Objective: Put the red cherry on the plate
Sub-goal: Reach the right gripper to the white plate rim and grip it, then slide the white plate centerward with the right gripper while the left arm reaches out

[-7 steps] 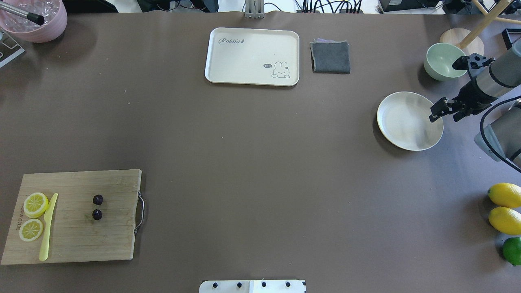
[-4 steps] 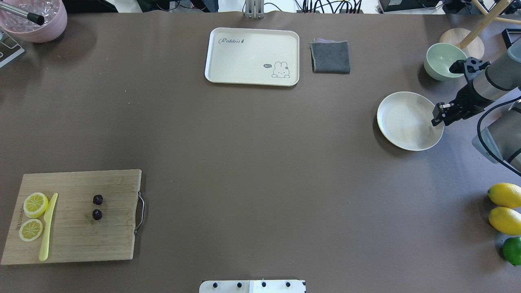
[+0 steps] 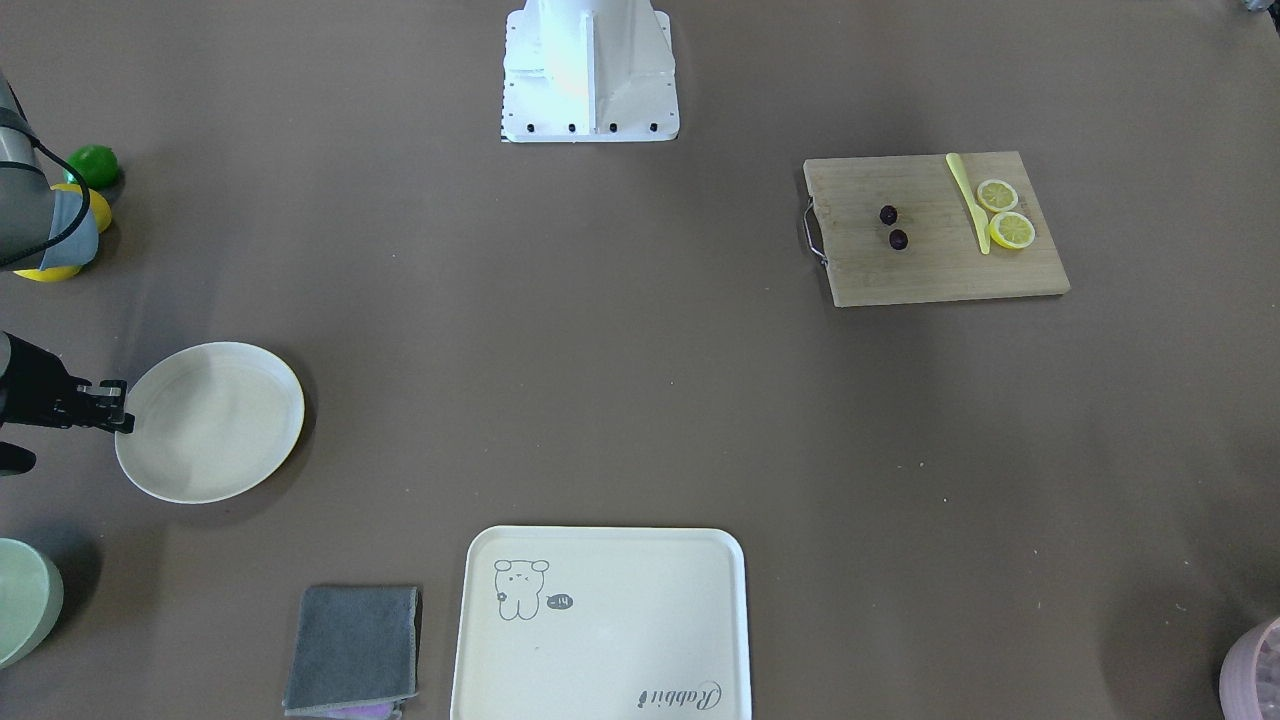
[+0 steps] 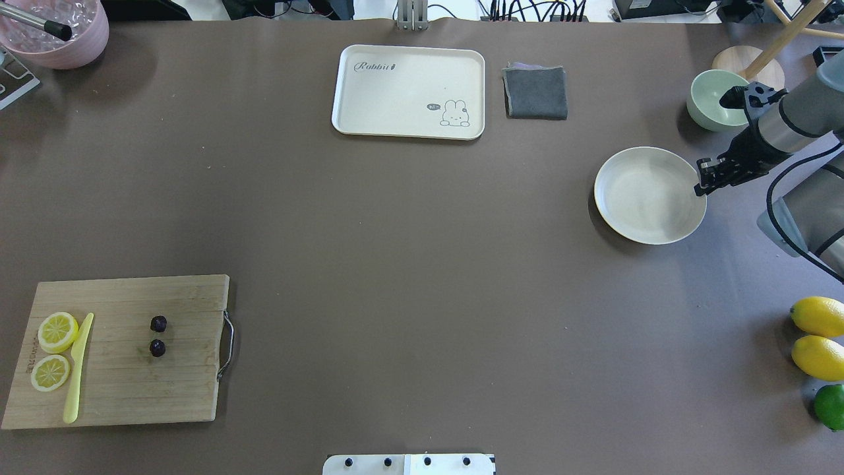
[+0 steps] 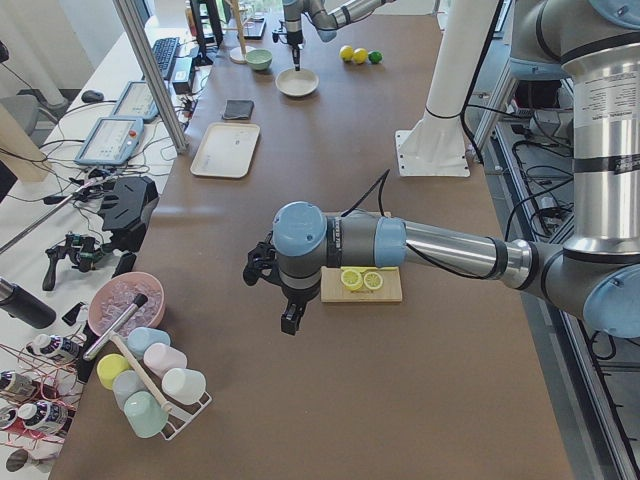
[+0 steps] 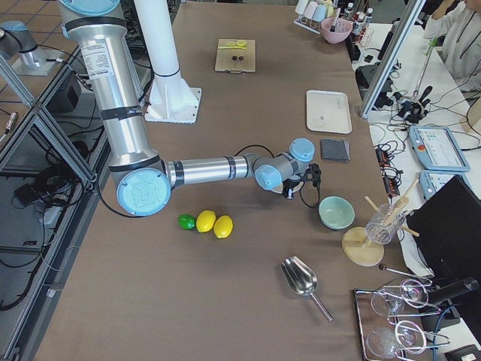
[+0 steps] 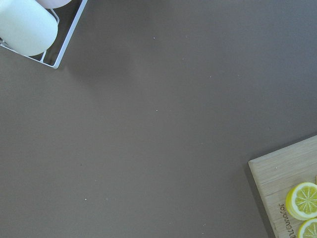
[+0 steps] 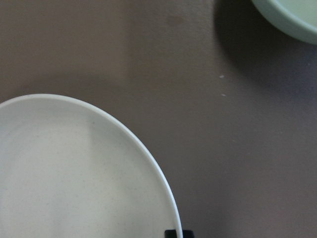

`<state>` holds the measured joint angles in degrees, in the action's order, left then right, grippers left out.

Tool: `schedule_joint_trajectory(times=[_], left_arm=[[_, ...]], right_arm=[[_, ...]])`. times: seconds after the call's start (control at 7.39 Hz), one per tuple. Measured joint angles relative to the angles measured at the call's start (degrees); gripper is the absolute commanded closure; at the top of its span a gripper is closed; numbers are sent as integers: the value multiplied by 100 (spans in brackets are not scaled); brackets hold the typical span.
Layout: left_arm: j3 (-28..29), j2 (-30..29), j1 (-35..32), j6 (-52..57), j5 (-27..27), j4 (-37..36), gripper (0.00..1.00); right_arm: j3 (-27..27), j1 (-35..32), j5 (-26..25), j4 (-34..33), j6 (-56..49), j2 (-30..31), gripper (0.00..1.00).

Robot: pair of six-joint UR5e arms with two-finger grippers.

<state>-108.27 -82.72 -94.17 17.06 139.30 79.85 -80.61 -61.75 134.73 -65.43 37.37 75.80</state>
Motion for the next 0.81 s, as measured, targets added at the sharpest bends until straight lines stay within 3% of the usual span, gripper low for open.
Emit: schedule_joint_trajectory(times=[0.27,0.54,0.81], left_arm=[[-155,95,248,-1187,189,492,2],[-327,569,866,-2936,202,2093,2],[-373,785,1983,-5149,-27,3631,2]], right_arm=[[-358,80,292,-24,847,-246,100],[-835,645,152,11,2196,-492,100],[-1345,1477,-412,22,3298,-608,100]])
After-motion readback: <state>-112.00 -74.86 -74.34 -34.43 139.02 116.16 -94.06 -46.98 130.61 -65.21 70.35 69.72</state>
